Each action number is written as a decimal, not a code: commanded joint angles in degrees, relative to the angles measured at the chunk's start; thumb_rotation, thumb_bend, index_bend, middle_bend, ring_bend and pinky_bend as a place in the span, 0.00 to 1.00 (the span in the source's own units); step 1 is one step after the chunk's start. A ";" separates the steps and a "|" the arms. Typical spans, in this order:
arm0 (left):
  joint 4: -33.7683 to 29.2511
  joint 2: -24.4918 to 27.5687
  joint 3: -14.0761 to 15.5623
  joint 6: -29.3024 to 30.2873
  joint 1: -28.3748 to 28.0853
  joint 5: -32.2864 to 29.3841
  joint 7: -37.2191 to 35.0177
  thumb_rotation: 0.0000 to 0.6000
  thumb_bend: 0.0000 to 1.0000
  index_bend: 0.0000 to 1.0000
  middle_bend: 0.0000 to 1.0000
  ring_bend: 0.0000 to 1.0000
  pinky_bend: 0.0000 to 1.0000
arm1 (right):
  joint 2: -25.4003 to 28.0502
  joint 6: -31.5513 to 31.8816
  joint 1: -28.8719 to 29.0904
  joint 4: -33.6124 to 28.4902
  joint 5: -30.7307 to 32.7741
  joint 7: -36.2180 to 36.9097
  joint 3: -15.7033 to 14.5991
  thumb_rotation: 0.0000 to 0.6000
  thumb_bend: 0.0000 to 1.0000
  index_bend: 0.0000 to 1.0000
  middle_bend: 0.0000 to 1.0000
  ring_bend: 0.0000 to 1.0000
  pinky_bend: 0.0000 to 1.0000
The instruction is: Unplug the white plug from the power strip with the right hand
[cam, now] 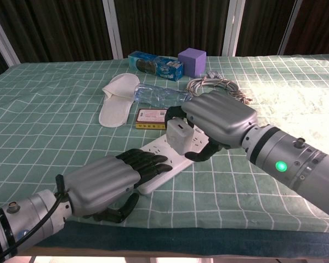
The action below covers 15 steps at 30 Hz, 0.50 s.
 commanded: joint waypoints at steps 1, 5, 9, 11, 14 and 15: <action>-0.16 0.04 -0.11 0.19 -0.02 0.12 0.02 0.92 0.75 0.00 0.00 0.00 0.03 | 1.28 0.95 -0.47 -1.45 -0.71 0.25 -0.37 1.00 0.42 0.84 0.65 0.50 0.66; -0.89 0.52 -0.33 1.02 -0.04 0.81 -0.38 0.92 0.75 0.00 0.00 0.00 0.03 | 4.77 3.62 -1.91 -4.98 -2.49 0.89 -1.36 1.00 0.42 0.84 0.65 0.50 0.66; -1.96 1.59 -0.67 2.01 0.00 1.44 -0.75 0.93 0.75 0.00 0.00 0.00 0.03 | 10.91 6.26 -4.19 -10.02 -3.79 -0.50 -2.74 1.00 0.42 0.84 0.65 0.50 0.66; -2.41 2.06 -0.83 2.27 -0.01 1.51 -0.67 0.92 0.75 0.00 0.00 0.00 0.03 | 13.72 7.08 -5.26 -11.59 -4.21 -1.66 -3.56 1.00 0.42 0.84 0.65 0.50 0.66; -3.17 2.90 -0.87 2.78 0.15 1.62 -0.48 0.92 0.75 0.00 0.00 0.00 0.03 | 18.41 6.94 -7.02 -13.35 -3.96 -5.72 -5.50 1.00 0.42 0.84 0.65 0.50 0.66; -3.49 3.17 -0.92 3.02 0.23 1.68 -0.59 0.92 0.75 0.00 0.00 0.00 0.03 | 20.05 6.49 -7.66 -13.79 -3.51 -7.68 -6.29 1.00 0.42 0.84 0.65 0.50 0.66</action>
